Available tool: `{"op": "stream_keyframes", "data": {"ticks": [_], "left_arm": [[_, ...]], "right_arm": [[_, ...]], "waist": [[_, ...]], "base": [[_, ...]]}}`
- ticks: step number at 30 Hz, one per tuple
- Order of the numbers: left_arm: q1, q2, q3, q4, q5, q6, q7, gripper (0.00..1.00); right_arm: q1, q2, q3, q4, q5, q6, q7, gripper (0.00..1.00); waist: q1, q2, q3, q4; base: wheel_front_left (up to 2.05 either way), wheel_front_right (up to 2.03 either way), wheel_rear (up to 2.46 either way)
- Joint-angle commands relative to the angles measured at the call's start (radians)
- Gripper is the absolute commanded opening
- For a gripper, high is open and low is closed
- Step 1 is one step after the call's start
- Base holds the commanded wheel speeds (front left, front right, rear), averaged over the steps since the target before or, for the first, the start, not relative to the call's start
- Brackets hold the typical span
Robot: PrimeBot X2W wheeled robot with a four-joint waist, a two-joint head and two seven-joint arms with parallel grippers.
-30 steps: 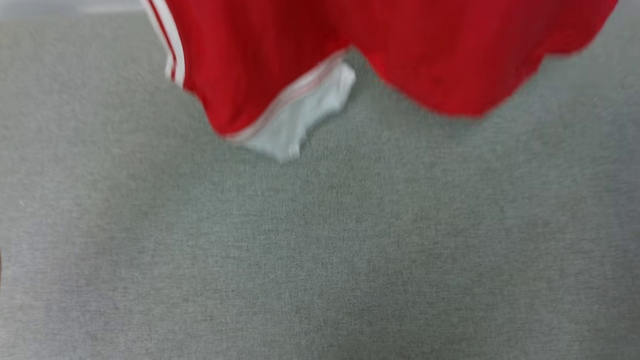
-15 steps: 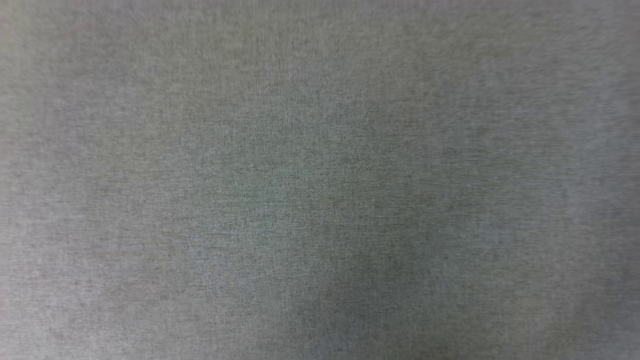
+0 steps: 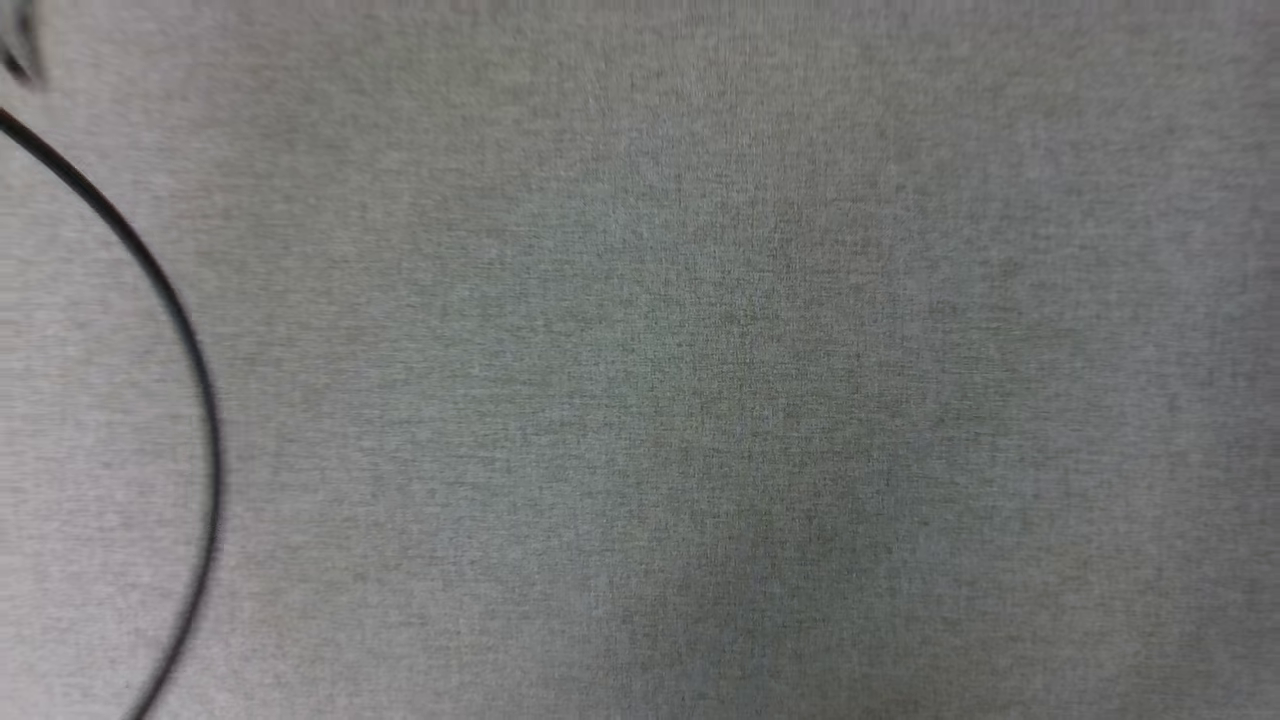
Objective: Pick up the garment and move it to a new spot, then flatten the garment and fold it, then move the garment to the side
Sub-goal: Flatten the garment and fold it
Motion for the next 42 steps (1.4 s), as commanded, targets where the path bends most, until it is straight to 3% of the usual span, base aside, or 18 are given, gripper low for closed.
{"op": "stream_keyframes", "data": {"ticks": [1,15,28,42], "left_arm": [[0.065,-0.008,0.005,-0.017,-0.003,-0.003,-0.006,0.0],[0.71,-0.074,-0.061,-0.137,-0.058,-0.015,-0.004,0.0],[1.146,0.002,-0.108,-0.168,-0.167,-0.008,0.085,0.0],[1.498,0.128,-0.167,-0.437,-0.272,0.003,0.299,0.0]], "right_arm": [[0.046,0.006,0.0,0.017,0.003,-0.002,-0.014,0.0],[0.508,0.044,0.084,0.068,0.133,-0.002,-0.049,0.0],[0.863,0.02,0.228,0.019,0.37,-0.002,-0.03,0.0],[1.15,-0.075,0.333,-0.148,0.6,-0.002,0.111,0.0]], "waist": [[-0.0002,0.0,-0.032,0.003],[-0.0002,0.0,-0.296,0.018],[-0.0002,0.0,-0.475,0.009],[-0.0002,0.0,-0.639,0.016]], "base": [[0.0,0.0,0.0],[0.0,0.0,0.0],[0.0,0.0,0.0],[0.0,0.0,0.0]]}}
